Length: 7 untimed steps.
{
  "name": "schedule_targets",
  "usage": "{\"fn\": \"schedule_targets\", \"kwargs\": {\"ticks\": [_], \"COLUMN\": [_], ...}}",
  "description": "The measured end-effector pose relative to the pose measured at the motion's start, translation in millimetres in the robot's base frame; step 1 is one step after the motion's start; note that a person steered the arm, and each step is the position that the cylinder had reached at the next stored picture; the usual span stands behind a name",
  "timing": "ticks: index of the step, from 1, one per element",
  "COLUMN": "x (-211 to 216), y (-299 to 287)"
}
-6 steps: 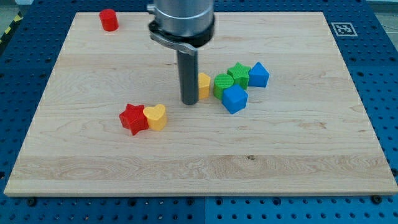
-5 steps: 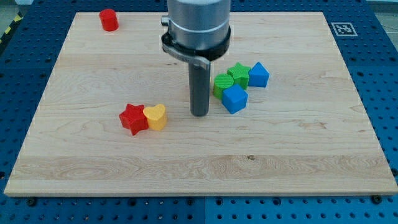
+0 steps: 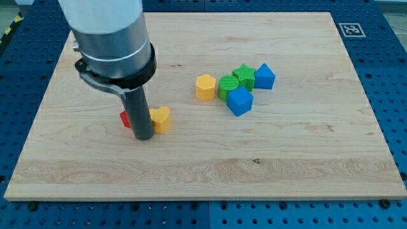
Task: Separate the red star from the yellow heart
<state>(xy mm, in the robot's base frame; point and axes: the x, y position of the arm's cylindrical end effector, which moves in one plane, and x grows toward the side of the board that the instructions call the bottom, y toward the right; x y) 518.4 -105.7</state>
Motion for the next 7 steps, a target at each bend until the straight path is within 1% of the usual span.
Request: {"fn": "schedule_targets", "kwargs": {"ticks": [1,2,3,4,5,6,7], "x": [-6.5,-9.6,-10.0,-37.1,-33.9,-14.0,-43.2], "y": [-0.3,-13.1,-45.7,-53.4,-10.9,-0.1,11.0]}}
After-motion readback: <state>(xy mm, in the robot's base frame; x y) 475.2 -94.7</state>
